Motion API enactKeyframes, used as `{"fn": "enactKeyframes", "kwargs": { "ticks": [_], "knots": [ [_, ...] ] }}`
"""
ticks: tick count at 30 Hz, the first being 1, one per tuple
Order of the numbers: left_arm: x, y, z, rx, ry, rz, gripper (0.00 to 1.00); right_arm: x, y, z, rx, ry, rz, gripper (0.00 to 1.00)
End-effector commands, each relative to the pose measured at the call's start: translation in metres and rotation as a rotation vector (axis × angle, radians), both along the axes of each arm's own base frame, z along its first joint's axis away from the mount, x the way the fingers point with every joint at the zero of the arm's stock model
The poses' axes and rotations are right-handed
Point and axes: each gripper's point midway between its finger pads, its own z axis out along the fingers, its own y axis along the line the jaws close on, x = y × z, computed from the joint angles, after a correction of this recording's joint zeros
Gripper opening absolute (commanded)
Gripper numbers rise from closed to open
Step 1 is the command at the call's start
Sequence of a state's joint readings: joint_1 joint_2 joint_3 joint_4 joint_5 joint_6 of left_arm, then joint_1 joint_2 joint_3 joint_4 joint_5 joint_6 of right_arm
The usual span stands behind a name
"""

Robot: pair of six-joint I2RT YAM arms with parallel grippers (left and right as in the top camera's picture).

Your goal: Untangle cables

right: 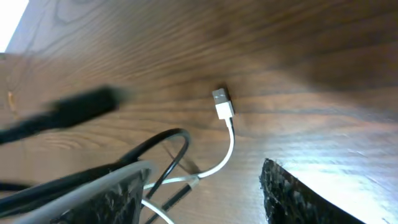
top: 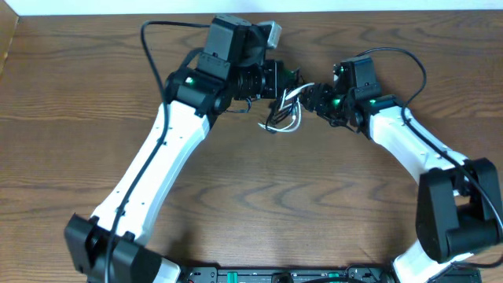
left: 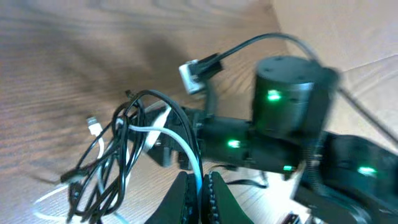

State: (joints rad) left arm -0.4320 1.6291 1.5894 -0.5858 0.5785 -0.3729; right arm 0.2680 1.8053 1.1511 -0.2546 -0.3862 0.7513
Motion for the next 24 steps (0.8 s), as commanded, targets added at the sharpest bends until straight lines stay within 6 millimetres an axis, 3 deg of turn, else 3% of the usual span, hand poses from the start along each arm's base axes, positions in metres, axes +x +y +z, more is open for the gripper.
{"fn": "enactKeyframes", "kwargs": {
  "ticks": [1,6,9,15,19,22,24],
  "knots": [
    [-0.002,0.000,0.021,-0.056,-0.017,0.014,0.07,0.002,0.017,0.009,0.069,-0.016,0.044,0.57],
    [0.009,0.001,0.040,-0.116,-0.065,0.049,0.08,-0.001,0.017,0.006,0.062,-0.006,0.053,0.57],
    [0.015,0.010,0.069,-0.187,-0.127,0.071,0.07,-0.007,-0.001,-0.010,-0.030,0.054,-0.013,0.56],
    [0.013,0.049,0.126,-0.278,-0.242,0.155,0.07,-0.015,-0.037,-0.027,-0.132,0.127,-0.071,0.55],
    [0.007,0.083,0.161,-0.303,-0.345,0.217,0.08,-0.025,-0.072,-0.039,-0.211,0.193,-0.102,0.55],
    [0.004,0.098,0.174,-0.322,-0.369,0.257,0.07,-0.029,-0.089,-0.042,-0.243,0.205,-0.081,0.54],
    [0.002,0.103,0.178,-0.331,-0.370,0.270,0.07,-0.026,-0.084,-0.036,-0.205,0.149,0.016,0.58]
  ]
}}
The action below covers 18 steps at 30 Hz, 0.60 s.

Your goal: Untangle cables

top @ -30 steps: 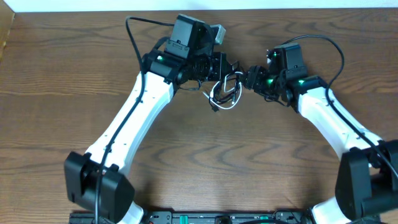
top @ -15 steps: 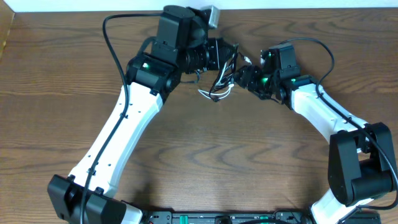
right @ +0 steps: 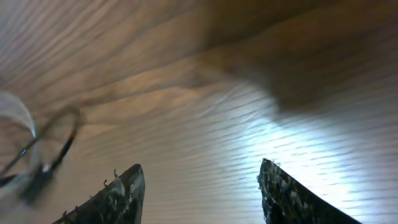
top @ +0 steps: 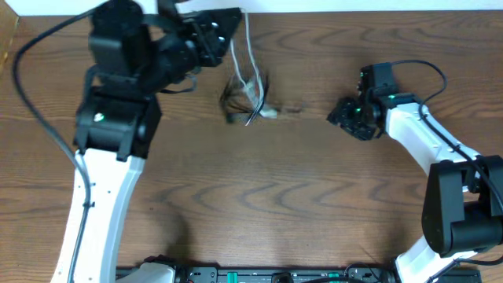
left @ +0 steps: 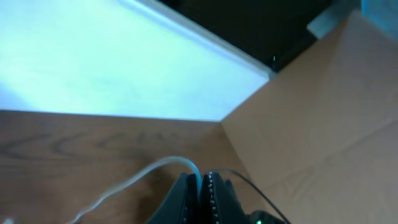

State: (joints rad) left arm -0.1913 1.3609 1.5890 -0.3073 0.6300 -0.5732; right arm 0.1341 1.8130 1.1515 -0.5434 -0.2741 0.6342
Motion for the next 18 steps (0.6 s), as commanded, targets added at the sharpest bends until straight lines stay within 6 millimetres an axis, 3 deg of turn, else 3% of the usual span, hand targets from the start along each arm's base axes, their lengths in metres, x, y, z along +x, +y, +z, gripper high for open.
{"fn": "enactKeyframes", "kwargs": {
  "ticks": [1,5,13,15,18],
  "knots": [
    [-0.004,0.005,0.010,-0.026,-0.007,0.004,0.07,0.011,0.013,0.017,0.076,-0.125,0.209,0.60],
    [-0.004,0.004,0.004,-0.020,0.014,0.004,0.08,0.017,0.026,0.041,0.163,-0.212,0.274,0.61],
    [0.003,0.003,-0.029,0.058,0.080,-0.011,0.07,0.018,0.024,0.062,0.164,-0.262,0.273,0.64],
    [0.004,0.003,-0.023,0.054,0.055,-0.011,0.08,0.017,0.033,0.070,0.216,-0.286,0.311,0.65],
    [0.001,-0.001,0.000,0.029,-0.036,-0.035,0.08,0.016,0.057,0.101,0.340,-0.426,0.481,0.66]
  ]
}}
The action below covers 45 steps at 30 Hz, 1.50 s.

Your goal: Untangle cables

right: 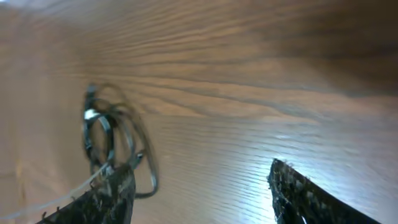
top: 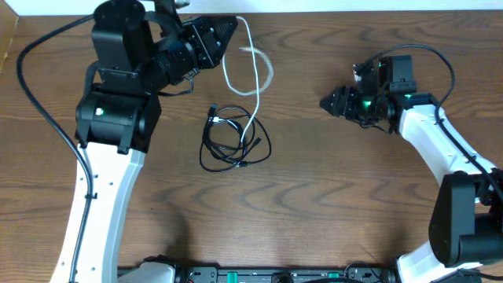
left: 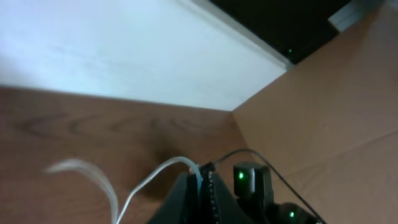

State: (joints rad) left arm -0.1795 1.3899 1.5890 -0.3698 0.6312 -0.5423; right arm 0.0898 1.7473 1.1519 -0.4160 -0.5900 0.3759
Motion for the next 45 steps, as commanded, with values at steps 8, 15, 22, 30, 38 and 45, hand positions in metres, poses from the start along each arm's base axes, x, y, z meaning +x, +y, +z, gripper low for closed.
{"fn": "enactKeyframes", "kwargs": {
  "ticks": [8,15,22,30,38,45],
  "knots": [
    [-0.047,-0.026,0.106,-0.185,-0.359,-0.267,0.07,-0.009,0.051,0.189,0.275,-0.620,0.429,0.68],
    [-0.056,-0.025,0.133,-0.261,-0.420,-0.279,0.07,-0.060,0.064,0.304,0.405,-0.968,0.627,0.69],
    [-0.071,-0.036,0.155,-0.330,-0.478,-0.319,0.08,-0.080,0.098,0.319,0.468,-1.013,0.716,0.69],
    [-0.079,-0.050,0.156,-0.361,-0.455,-0.347,0.07,-0.085,0.132,0.313,0.490,-0.994,0.728,0.65],
    [-0.079,-0.050,0.156,-0.376,-0.431,-0.350,0.08,-0.064,0.152,0.287,0.483,-0.905,0.664,0.24],
    [-0.052,-0.038,0.123,-0.275,-0.354,-0.262,0.07,0.005,0.107,0.225,0.242,-0.696,0.300,0.01]
  ]
}}
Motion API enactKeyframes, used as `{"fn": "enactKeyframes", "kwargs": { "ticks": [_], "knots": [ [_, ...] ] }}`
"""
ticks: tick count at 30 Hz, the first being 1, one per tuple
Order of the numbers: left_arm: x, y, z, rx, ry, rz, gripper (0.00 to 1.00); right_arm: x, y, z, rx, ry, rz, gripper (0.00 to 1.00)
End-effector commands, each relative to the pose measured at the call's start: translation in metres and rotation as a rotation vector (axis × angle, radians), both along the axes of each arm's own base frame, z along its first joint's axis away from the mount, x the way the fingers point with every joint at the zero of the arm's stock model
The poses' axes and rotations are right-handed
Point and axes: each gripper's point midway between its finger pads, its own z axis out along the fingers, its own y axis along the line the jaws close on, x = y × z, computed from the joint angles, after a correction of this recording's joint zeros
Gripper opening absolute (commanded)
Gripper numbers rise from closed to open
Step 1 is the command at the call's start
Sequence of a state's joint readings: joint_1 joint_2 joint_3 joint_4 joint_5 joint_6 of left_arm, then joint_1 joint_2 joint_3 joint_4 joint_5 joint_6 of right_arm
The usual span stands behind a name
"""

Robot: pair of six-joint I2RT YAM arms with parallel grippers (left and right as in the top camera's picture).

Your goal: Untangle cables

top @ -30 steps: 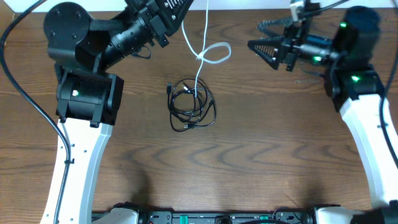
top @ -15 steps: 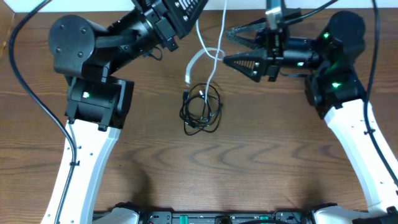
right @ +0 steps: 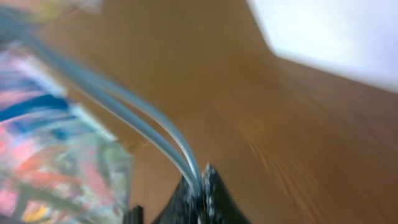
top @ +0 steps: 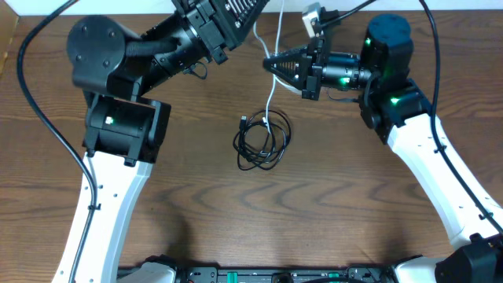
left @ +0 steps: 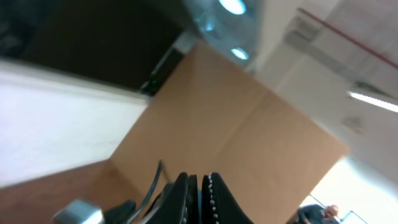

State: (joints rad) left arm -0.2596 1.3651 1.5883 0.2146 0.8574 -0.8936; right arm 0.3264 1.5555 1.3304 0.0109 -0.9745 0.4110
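Note:
A white cable (top: 271,93) drops from my left gripper (top: 255,16), raised high at the table's far edge and shut on it, through my right gripper (top: 269,64), also shut on it, down to the table. Its lower end touches the coiled black cable (top: 263,145) lying on the wood. The left wrist view shows the shut left gripper (left: 199,185) aimed up at a cardboard wall, the cable barely visible. Blurred in the right wrist view, two white cable (right: 143,112) strands run into the shut right gripper (right: 201,179).
The brown wooden table (top: 354,212) spreads around the coil. A cardboard wall (left: 249,124) stands behind the far edge. The left arm's own black lead (top: 27,86) loops at the left side. My right arm (top: 424,149) crosses the right half.
My right gripper was open at the right, away from the cables; it is now left of there and shut on the white cable. The left gripper is higher. The black coil lies slightly further right.
Both grippers were at the tangled bundle, left shut on the white cable, right open. Then the left held the bundle hanging and the right was apart. Later the black cable lay coiled on the table. Now both grippers hold the white cable.

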Motion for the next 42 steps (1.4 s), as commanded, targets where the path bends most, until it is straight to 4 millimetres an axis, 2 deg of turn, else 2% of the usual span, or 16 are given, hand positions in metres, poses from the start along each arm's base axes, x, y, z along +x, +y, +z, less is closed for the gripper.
{"fn": "enactKeyframes", "kwargs": {
  "ticks": [1,2,5,9,12,14,15,17,20,23,27,31,32,33,36,42],
  "knots": [
    [0.017,0.016,-0.017,0.084,-0.005,0.109,0.07,0.054,-0.048,-0.020,-0.085,0.033,-0.316,0.01],
    [0.027,0.021,-0.035,0.130,0.040,0.159,0.08,0.059,-0.060,-0.016,-0.075,0.041,-0.347,0.01],
    [0.052,0.041,-0.095,0.299,0.195,0.320,0.34,0.065,-0.090,0.011,-0.038,0.052,-0.425,0.01],
    [0.064,0.064,-0.167,0.532,0.351,0.438,0.64,0.063,-0.116,0.058,0.006,0.108,-0.492,0.02],
    [0.064,0.067,-0.206,0.638,0.440,0.419,0.69,0.057,-0.121,0.084,0.039,0.159,-0.518,0.01],
    [0.062,0.067,-0.232,0.699,0.506,0.387,0.71,0.057,-0.126,0.091,0.044,0.184,-0.564,0.01],
    [0.061,0.067,-0.256,0.740,0.585,0.360,0.71,0.060,-0.132,0.088,0.029,0.201,-0.610,0.02],
    [0.059,0.067,-0.281,0.788,0.657,0.328,0.71,0.062,-0.140,0.075,-0.008,0.241,-0.665,0.01],
    [0.051,0.069,-0.322,0.889,0.754,0.258,0.71,0.058,-0.150,0.029,-0.156,0.341,-0.708,0.01],
    [0.056,0.089,-0.344,0.989,0.782,0.295,0.71,0.048,-0.134,-0.012,-0.310,0.313,-0.548,0.27],
    [0.074,0.133,-0.343,0.923,0.861,0.457,0.71,0.033,-0.099,-0.080,-0.451,0.401,-0.360,0.54],
    [0.076,0.148,-0.343,0.891,0.902,0.495,0.72,0.030,-0.077,-0.135,-0.521,0.525,-0.305,0.59],
    [0.076,0.147,-0.343,0.892,0.902,0.493,0.71,0.029,-0.073,-0.169,-0.576,0.649,-0.344,0.59],
    [0.075,0.146,-0.344,0.893,0.902,0.490,0.71,0.028,-0.073,-0.181,-0.600,0.695,-0.364,0.60],
    [0.074,0.144,-0.346,0.898,0.905,0.484,0.72,0.024,-0.073,-0.213,-0.659,0.815,-0.405,0.61],
    [0.072,0.144,-0.350,0.904,0.919,0.476,0.72,0.014,-0.074,-0.245,-0.729,0.939,-0.445,0.62]
  ]
}}
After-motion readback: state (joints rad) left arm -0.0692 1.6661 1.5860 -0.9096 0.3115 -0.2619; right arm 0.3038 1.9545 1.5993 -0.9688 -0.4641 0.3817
